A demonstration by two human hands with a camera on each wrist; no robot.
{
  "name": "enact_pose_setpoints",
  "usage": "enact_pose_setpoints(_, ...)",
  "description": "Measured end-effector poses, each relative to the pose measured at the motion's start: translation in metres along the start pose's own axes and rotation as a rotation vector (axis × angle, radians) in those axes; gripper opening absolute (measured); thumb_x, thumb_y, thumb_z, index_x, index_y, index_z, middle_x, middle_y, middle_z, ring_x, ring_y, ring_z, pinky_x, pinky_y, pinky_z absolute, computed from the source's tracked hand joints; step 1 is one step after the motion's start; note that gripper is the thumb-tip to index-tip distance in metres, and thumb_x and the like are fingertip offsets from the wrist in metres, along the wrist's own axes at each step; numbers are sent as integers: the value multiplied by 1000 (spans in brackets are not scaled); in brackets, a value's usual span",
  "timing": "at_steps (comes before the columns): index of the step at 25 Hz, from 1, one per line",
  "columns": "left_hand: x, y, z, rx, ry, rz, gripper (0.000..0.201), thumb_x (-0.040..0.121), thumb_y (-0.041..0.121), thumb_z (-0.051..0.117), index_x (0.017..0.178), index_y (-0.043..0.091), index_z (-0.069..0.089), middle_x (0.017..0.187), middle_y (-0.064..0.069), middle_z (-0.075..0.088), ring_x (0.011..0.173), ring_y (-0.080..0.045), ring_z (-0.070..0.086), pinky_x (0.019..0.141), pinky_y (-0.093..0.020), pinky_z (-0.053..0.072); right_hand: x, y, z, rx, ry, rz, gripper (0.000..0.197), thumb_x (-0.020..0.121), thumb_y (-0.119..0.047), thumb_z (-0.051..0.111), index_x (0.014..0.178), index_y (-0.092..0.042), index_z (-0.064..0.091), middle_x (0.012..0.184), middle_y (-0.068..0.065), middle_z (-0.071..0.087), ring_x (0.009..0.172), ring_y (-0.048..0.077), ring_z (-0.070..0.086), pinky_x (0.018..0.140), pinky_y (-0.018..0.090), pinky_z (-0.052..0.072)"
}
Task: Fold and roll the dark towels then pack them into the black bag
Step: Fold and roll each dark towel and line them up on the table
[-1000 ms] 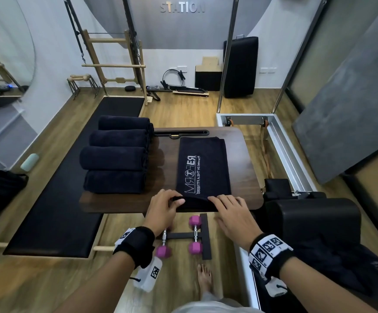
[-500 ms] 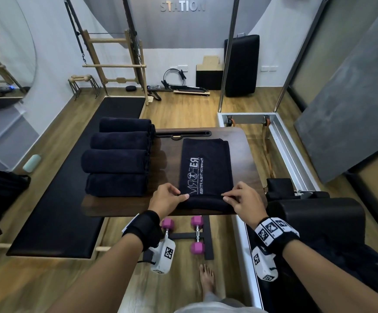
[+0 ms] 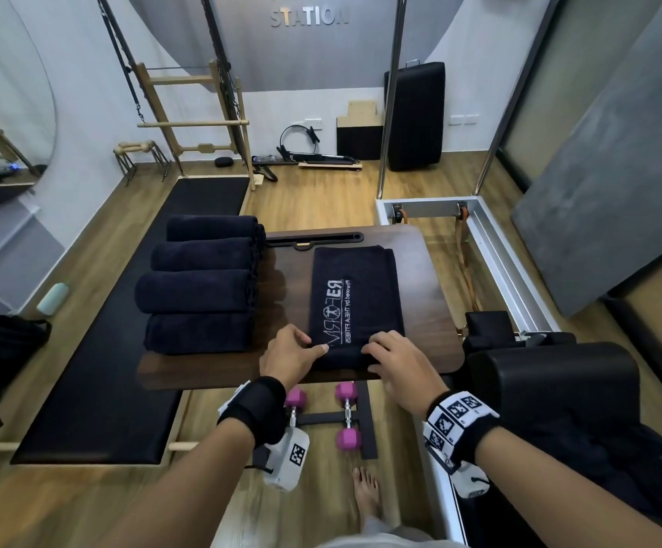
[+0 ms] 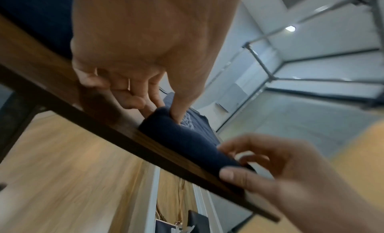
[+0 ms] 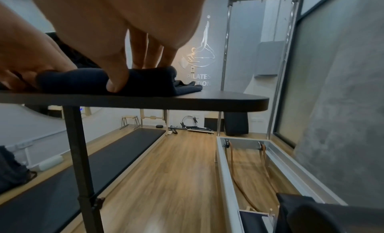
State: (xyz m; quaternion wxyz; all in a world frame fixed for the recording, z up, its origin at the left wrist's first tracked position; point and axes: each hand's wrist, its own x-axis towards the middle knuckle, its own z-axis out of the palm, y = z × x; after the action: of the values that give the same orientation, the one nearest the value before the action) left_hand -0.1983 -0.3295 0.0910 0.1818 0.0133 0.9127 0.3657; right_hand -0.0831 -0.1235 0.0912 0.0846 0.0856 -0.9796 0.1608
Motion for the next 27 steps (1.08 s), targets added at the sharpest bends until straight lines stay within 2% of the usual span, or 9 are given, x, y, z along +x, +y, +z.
enact_pose_setpoints(2,-8,4,3,207,155,172,36,88,48,79,102,26,55,100,10,61,103,-20,62,94,-44,48,9,1,0,59,-35,59,22,94,-6,68,116,-8,70,114,5,67,104,26,59,91,38,50)
enact_pose_setpoints(4,-17,9,6,291,290,459,23,95,42,73,105,27,59,105,9,55,104,-18,55,89,-41,45,21,3,-1,95,-55,119,21,95,-5,64,114,-10,68,109,4,67,102,26,58,89,39,48)
enact_pose_setpoints(7,-17,12,8,360,220,715,27,102,53,60,105,28,70,106,12,57,102,-11,51,88,-38,40,37,12,-3,129,-119,239,21,94,-5,60,111,-15,68,104,5,69,102,28,61,81,36,46)
enact_pose_setpoints(10,-6,9,12,443,97,654,31,105,55,52,115,31,69,110,15,62,109,-9,53,92,-39,37,51,21,-3,157,-203,368,26,91,-4,57,105,-24,68,96,5,67,99,31,63,74,31,42)
enact_pose_setpoints(14,11,18,18,389,10,489,27,111,41,45,108,25,67,108,8,65,110,-17,54,92,-41,35,63,28,-7,243,-196,391,26,94,-6,57,101,-31,62,95,0,67,97,29,64,79,39,53)
enact_pose_setpoints(17,22,32,20,493,15,416,24,110,29,41,92,26,56,106,3,67,110,-25,56,89,-44,34,56,32,-12,233,8,264,8,100,-24,63,105,-28,57,102,-6,63,99,19,61,81,39,53)
enact_pose_setpoints(21,33,43,21,602,25,379,20,106,26,41,90,29,52,105,0,71,107,-28,60,92,-48,34,42,34,-13,-94,-11,29,40,88,-54,71,114,-24,63,116,-6,58,108,16,53,87,35,47)
enact_pose_setpoints(24,35,42,20,620,36,398,20,107,27,40,95,28,56,105,2,67,108,-27,59,89,-47,35,47,35,-6,-169,-69,15,33,93,-38,70,121,-20,65,117,-3,62,108,21,57,92,38,47)
enact_pose_setpoints(27,35,31,16,496,118,491,24,109,42,42,117,28,60,116,4,55,112,-20,53,91,-44,41,63,36,-4,-143,-120,74,23,99,-25,62,121,-20,64,114,-4,64,106,20,58,92,36,44)
